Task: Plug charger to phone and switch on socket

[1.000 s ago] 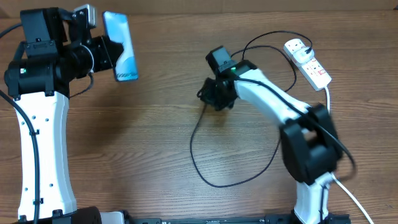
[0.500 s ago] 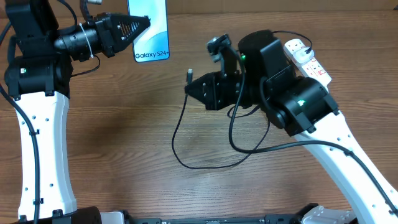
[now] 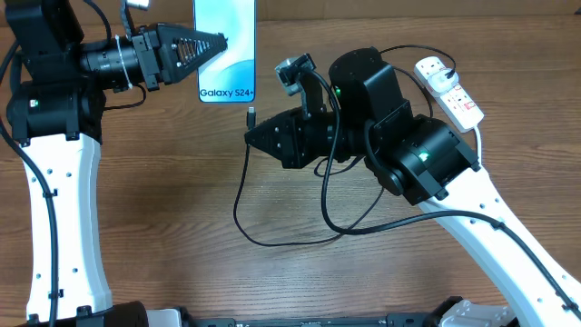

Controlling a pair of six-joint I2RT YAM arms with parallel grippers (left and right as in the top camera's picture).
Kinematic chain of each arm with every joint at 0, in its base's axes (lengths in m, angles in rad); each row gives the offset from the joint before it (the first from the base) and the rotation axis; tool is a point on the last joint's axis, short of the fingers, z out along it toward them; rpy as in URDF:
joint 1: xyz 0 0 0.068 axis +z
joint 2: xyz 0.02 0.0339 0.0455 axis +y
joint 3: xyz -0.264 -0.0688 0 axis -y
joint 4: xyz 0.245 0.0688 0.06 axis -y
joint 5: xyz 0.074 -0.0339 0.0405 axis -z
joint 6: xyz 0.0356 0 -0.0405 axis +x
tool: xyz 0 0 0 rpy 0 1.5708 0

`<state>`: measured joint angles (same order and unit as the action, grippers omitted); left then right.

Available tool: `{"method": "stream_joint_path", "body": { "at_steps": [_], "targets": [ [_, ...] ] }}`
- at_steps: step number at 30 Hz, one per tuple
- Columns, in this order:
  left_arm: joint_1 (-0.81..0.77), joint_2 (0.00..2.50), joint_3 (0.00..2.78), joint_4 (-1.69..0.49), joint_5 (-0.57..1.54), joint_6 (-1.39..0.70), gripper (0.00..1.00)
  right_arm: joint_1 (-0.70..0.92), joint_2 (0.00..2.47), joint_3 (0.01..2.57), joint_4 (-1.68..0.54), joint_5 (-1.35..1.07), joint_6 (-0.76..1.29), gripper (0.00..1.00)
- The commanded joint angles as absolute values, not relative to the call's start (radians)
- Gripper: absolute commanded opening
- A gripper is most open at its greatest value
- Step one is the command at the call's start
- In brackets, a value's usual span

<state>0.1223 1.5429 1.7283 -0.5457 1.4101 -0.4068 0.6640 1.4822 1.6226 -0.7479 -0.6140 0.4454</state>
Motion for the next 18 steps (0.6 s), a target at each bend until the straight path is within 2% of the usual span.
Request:
{"method": "stream_joint_path", "body": {
  "at_steps": [1,18],
  "targets": [
    [0.124,1.538,1.742,-0.517,1.486,-0.444,0.04,0.674,1.483,1.623,-0.737,-0.631,0.468,0.04],
    [0.124,1.538,1.742,-0.496,1.495,-0.487,0.04,0.708,1.505,1.623,-0.660,-0.627,0.507,0.04]
  ]
}}
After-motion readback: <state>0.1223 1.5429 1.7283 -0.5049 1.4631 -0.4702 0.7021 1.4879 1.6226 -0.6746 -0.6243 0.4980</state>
